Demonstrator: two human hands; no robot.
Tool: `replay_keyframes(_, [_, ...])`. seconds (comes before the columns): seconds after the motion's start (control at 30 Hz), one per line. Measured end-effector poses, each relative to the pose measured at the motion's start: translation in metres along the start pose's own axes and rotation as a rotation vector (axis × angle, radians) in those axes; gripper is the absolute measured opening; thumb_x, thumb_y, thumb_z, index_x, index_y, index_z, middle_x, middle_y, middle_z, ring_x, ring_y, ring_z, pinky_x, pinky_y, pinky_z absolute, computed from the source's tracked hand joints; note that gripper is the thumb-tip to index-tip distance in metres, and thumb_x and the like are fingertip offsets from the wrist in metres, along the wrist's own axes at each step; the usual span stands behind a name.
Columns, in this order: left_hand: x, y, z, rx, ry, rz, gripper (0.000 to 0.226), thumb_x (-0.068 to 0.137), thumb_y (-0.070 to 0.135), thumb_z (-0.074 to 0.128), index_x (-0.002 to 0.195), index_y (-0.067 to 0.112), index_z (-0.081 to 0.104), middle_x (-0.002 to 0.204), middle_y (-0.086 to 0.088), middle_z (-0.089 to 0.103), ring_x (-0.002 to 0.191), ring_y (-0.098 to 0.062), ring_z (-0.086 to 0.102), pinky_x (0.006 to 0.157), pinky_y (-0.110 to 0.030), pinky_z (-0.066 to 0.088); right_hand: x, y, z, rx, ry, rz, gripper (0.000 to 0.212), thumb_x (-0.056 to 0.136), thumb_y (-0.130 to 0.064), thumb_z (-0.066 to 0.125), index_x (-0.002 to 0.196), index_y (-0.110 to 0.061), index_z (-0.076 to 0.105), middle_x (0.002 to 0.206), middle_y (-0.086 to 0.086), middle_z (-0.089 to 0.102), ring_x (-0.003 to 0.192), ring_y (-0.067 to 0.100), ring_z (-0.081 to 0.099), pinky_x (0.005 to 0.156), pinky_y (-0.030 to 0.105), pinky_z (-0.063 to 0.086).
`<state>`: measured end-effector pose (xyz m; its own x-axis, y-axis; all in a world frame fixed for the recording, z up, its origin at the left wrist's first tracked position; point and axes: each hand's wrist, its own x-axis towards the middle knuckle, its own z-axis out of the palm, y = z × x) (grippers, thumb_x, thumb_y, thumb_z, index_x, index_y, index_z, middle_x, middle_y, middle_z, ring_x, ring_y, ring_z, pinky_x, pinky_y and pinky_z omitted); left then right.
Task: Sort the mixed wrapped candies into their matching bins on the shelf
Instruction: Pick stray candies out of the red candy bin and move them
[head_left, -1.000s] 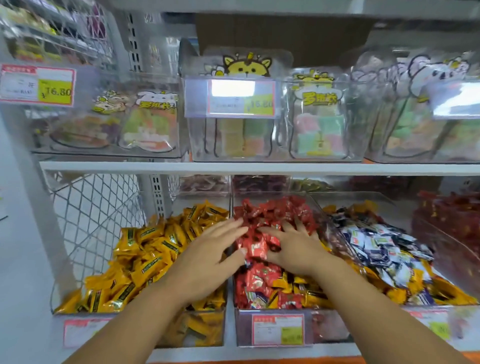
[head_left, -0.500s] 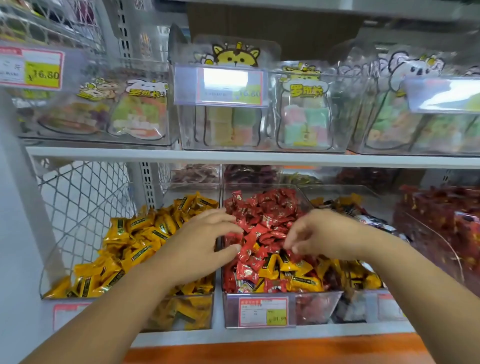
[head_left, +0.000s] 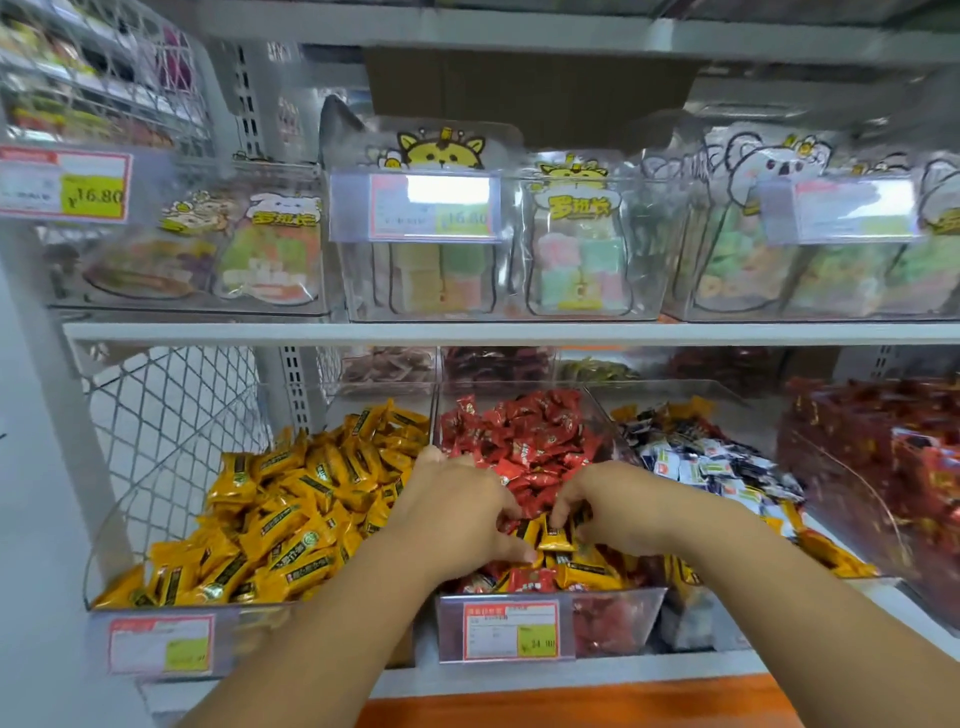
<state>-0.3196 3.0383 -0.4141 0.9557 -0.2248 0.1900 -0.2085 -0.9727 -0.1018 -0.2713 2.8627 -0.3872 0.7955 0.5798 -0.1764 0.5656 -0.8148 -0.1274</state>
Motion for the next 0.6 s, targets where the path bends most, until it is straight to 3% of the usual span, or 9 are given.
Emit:
replay_keyframes(0.17, [0.01, 0.007, 0.002, 0.179, -0.115, -0.053, 0.069, 0.074, 0.084, 0.041, 0.121, 0.039, 0.061, 0.113, 0.004, 0.061, 0.112, -0.021, 0.05, 0.093, -0.046, 0.026, 0.003, -0.002, 0.011, -0.078, -0.072, -0.033, 0.057, 0.089, -0.03, 0.063, 0.141, -0.036, 0.041, 0.143, -0.005, 0.046, 0.126, 0.02, 0.046, 0.103, 0.033, 0.041])
replay_keyframes(0.37, [0.007, 0.009, -0.002, 0.142, -0.081, -0.059, 0.049, 0.079, 0.068, 0.052, 0.119, 0.042, 0.062, 0.111, 0.006, 0.059, 0.11, -0.018, 0.049, 0.092, -0.043, 0.028, 0.007, 0.003, 0.012, 0.065, -0.006, -0.027, 0.04, 0.091, -0.022, 0.062, 0.128, -0.034, 0.055, 0.125, -0.002, 0.056, 0.1, 0.017, 0.056, 0.076, 0.027, 0.045])
replay_keyframes(0.47, [0.005, 0.007, -0.006, 0.099, -0.073, -0.042, 0.041, 0.081, 0.057, 0.058, 0.118, 0.043, 0.063, 0.112, 0.008, 0.058, 0.108, -0.017, 0.047, 0.092, -0.041, 0.03, 0.004, 0.005, 0.008, 0.126, 0.012, -0.03, 0.032, 0.094, -0.017, 0.056, 0.121, -0.034, 0.061, 0.123, -0.003, 0.059, 0.1, 0.02, 0.06, 0.085, 0.036, 0.052])
replay_keyframes(0.6, [0.004, 0.0, -0.005, -0.002, -0.029, -0.023, 0.029, 0.083, 0.049, 0.06, 0.11, 0.044, 0.068, 0.106, 0.013, 0.055, 0.104, -0.014, 0.046, 0.091, -0.038, 0.03, -0.005, 0.003, -0.001, 0.069, 0.045, -0.079, 0.036, 0.095, -0.007, 0.051, 0.117, -0.031, 0.065, 0.128, -0.005, 0.05, 0.111, 0.019, 0.054, 0.095, 0.033, 0.046])
